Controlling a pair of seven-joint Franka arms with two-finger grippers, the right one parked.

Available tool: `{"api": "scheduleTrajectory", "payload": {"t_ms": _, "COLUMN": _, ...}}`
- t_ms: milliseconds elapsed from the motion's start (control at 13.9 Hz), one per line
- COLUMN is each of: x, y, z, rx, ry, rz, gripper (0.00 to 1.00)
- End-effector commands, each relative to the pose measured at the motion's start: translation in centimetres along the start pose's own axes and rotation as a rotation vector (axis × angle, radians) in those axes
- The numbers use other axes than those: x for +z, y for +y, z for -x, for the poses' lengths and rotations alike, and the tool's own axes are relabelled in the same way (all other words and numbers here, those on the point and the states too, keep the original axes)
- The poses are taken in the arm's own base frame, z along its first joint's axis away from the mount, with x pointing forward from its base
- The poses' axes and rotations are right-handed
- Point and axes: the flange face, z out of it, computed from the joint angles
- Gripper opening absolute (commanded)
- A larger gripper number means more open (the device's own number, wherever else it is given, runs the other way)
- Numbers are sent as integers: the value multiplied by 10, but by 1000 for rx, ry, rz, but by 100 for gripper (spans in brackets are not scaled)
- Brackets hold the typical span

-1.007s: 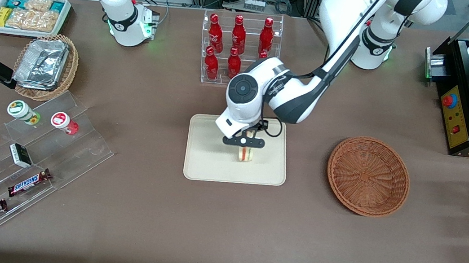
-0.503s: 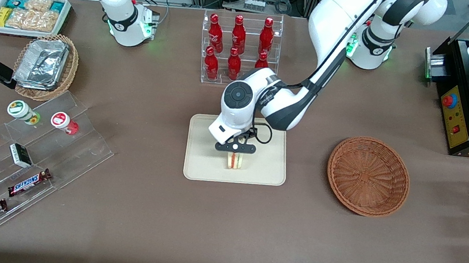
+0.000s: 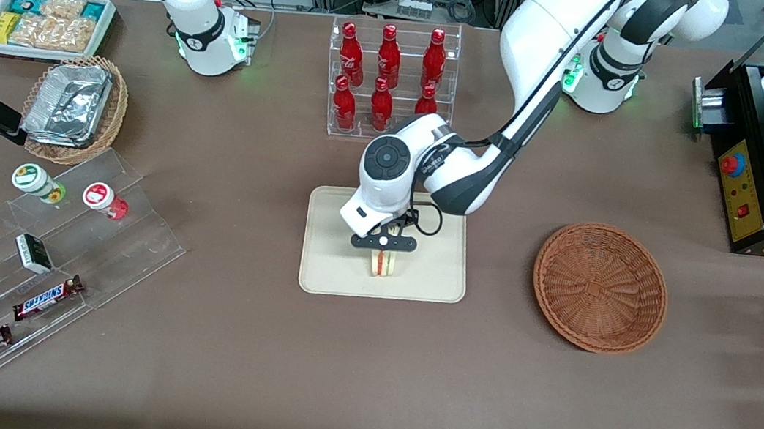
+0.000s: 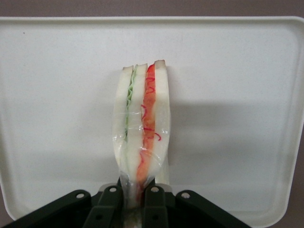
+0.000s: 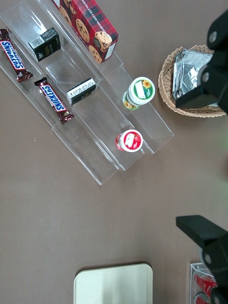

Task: Place sandwich from basket to tray
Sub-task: 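Lower the sandwich onto the tray and open the left gripper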

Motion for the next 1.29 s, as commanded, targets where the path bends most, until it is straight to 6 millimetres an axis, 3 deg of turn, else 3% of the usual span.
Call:
{"api": "scheduleTrajectory", "payload": {"t_ms": 0, "x": 5, "y": 11, "z": 6, "rx": -22, "ry": 8, "rz": -14, "gripper": 0}}
{"api": "scheduleTrajectory", "payload": {"t_ms": 216, "x": 9, "y": 11, "z": 6, "rx": -24, "ry": 5, "rz": -17, "gripper": 4}}
{"api": "scheduleTrajectory", "payload": {"t_ms": 288, "x": 10, "y": 11, "z": 6, "rx": -24, "ry": 4, "rz": -18, "gripper": 44}}
{"api": "scheduleTrajectory", "payload": {"t_ms": 431, "x": 11, "y": 11, "z": 6, "rx": -26, "ry": 4, "rz": -18, "gripper": 100}}
{"api": "scheduleTrajectory", "payload": {"t_ms": 719, "x": -4, "y": 11, "z": 6, "rx": -38, "ry": 8, "rz": -21, "gripper": 100}}
{"api": "scheduleTrajectory", "payload": {"t_ms": 1222, "x": -117, "y": 0, "z": 5, "rx": -39, "ry": -20, "rz": -40, "gripper": 100}}
